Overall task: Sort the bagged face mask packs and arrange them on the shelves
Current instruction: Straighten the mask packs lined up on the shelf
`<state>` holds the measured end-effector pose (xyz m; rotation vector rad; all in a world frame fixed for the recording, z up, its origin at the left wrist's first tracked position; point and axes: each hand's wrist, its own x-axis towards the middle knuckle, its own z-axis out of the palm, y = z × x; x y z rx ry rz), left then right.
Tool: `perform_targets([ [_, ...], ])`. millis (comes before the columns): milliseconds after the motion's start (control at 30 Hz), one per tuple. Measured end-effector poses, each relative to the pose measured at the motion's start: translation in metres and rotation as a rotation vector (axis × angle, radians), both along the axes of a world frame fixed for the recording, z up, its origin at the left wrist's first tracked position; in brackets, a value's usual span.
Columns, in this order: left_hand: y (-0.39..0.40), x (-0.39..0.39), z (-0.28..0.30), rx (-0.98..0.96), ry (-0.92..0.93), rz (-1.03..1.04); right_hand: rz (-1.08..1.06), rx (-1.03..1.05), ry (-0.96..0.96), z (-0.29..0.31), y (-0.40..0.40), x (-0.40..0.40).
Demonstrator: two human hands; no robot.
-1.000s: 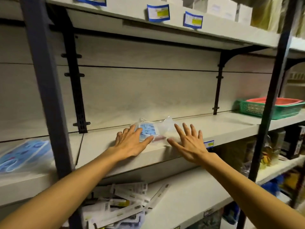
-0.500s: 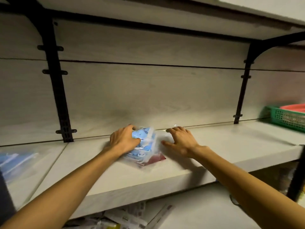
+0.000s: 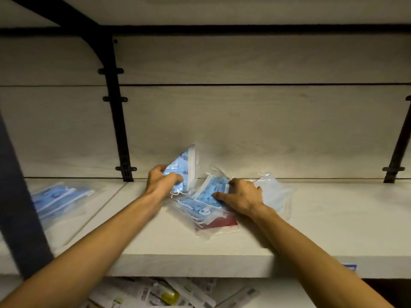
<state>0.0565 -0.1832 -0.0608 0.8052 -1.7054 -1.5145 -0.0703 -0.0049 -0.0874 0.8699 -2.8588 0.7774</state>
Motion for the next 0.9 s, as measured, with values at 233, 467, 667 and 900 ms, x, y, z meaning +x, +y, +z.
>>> perform_targets([
  [233,0.008,0.016,0.004,0.078,0.059,0.071,0.137,-0.482,0.017,0.004,0.003,0.009],
  [467,0.024,0.054,-0.002,0.225,0.020,0.055,0.314,-0.698,-0.055,0.008,0.003,0.025],
  [667,0.037,0.093,0.015,0.341,0.153,-0.090,0.358,-0.895,0.056,0.025,0.009,0.060],
  [900,0.038,0.185,0.034,0.178,0.200,-0.221,0.383,-1.188,0.019,0.027,-0.012,0.159],
])
